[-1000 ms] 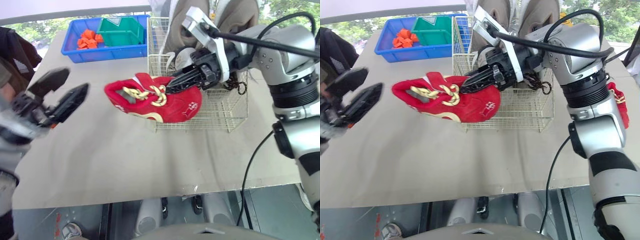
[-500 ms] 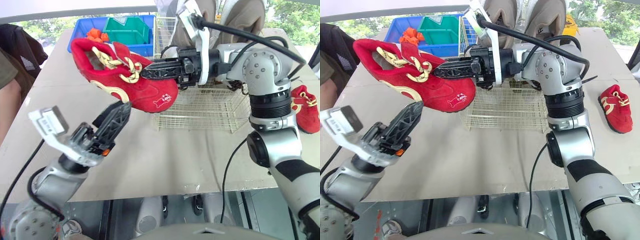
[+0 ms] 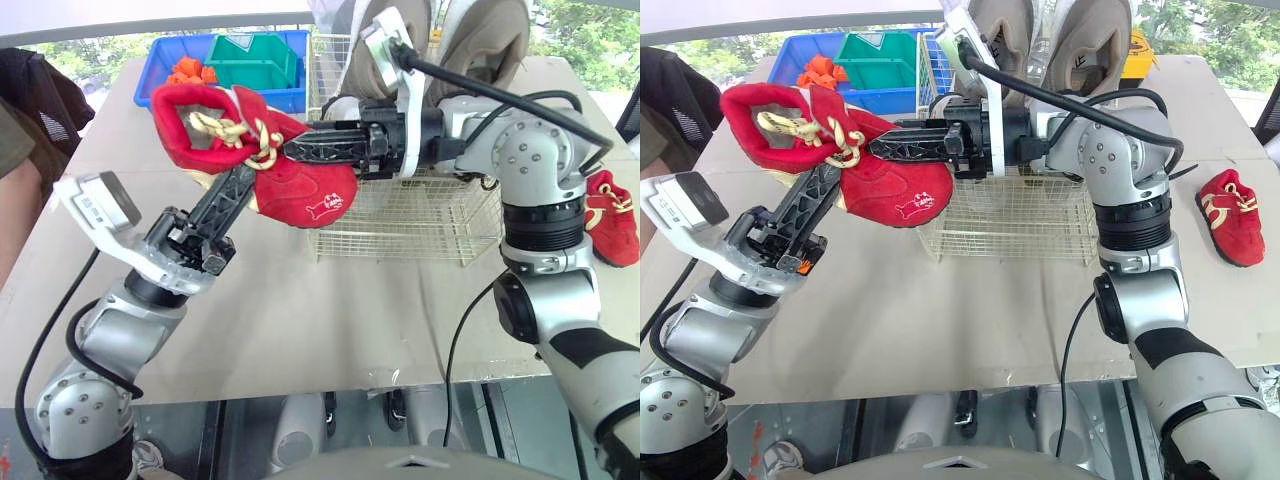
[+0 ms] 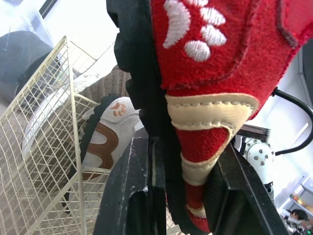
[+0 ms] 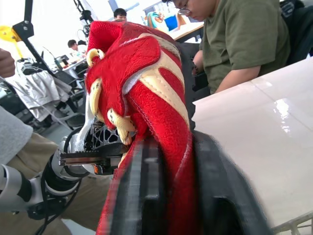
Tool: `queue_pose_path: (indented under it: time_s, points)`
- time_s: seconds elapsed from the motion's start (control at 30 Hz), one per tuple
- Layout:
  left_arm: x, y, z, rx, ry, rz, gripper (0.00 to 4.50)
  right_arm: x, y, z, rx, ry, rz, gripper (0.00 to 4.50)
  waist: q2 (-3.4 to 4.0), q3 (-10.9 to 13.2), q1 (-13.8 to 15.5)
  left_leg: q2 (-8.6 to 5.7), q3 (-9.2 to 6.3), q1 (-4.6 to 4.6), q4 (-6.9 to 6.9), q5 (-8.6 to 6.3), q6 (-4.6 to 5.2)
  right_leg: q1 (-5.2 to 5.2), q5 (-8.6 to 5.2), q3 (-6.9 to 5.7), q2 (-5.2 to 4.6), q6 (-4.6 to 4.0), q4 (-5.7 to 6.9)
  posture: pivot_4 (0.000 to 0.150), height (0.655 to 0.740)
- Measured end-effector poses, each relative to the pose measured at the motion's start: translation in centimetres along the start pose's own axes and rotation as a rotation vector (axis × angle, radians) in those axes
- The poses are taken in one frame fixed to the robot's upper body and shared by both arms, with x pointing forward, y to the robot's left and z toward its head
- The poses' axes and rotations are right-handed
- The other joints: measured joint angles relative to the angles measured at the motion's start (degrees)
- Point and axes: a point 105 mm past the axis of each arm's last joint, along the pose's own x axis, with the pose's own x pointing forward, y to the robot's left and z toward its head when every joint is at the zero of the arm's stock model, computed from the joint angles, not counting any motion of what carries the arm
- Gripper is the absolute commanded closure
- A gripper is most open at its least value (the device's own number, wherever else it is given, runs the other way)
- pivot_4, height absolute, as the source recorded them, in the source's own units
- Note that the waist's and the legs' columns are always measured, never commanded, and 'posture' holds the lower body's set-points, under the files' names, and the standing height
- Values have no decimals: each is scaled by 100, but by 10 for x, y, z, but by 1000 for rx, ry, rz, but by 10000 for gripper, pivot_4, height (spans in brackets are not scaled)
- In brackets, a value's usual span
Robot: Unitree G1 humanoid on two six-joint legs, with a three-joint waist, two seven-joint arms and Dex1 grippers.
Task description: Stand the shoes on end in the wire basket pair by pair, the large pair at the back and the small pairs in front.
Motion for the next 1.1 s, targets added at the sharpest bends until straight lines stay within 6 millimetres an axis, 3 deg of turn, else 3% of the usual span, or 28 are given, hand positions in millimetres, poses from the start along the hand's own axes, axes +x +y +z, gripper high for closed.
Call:
queue_pose_path:
  time_s: [0.13,0.17,0.3,0.43,0.6,0.7,0.87,1.1]
  points:
    - [-2,11,19,49,5,10,38931,-25,6,-4,-113,-60,-41,3312,-2,-1,10,-1,-1,-2,0,0,0,1,-1,-1,-1,1,-3,1500,7400]
    - [-1,12,22,57,9,5,38931,-29,6,-4,-135,-67,-52,0,-2,-1,1,0,2,0,0,0,0,1,-1,1,-1,1,-4,1500,7400]
    - [4,12,34,103,47,-37,38932,-50,10,-6,-234,-149,-106,0,-2,-1,-1,0,3,1,0,0,-1,1,-1,1,2,3,-3,1500,7400]
    - [21,0,35,223,144,-146,38933,-77,27,-10,-339,-241,-134,0,-2,0,37,-4,7,0,-1,0,-1,2,-2,2,3,4,-5,1500,7400]
    - [40,-10,13,422,318,-301,38934,-108,41,-42,-407,-136,-260,0,-3,-1,89,-8,39,6,-2,0,-2,7,-3,9,9,5,-13,1500,7400]
    - [47,-7,-3,523,408,-378,38936,-128,48,-56,-426,-57,-355,0,-1,1,107,-3,50,10,-2,0,-2,6,-4,15,20,4,-14,1500,7400]
    - [68,5,-12,682,453,-439,38936,-154,57,-71,-415,13,-492,0,0,0,143,0,48,12,0,1,-2,7,-8,23,28,-1,-13,1500,7400]
    - [83,17,-23,769,475,-484,38940,-167,70,-84,-394,57,-559,0,-10,-3,140,0,30,12,6,0,1,8,-7,37,29,10,-15,1500,7400]
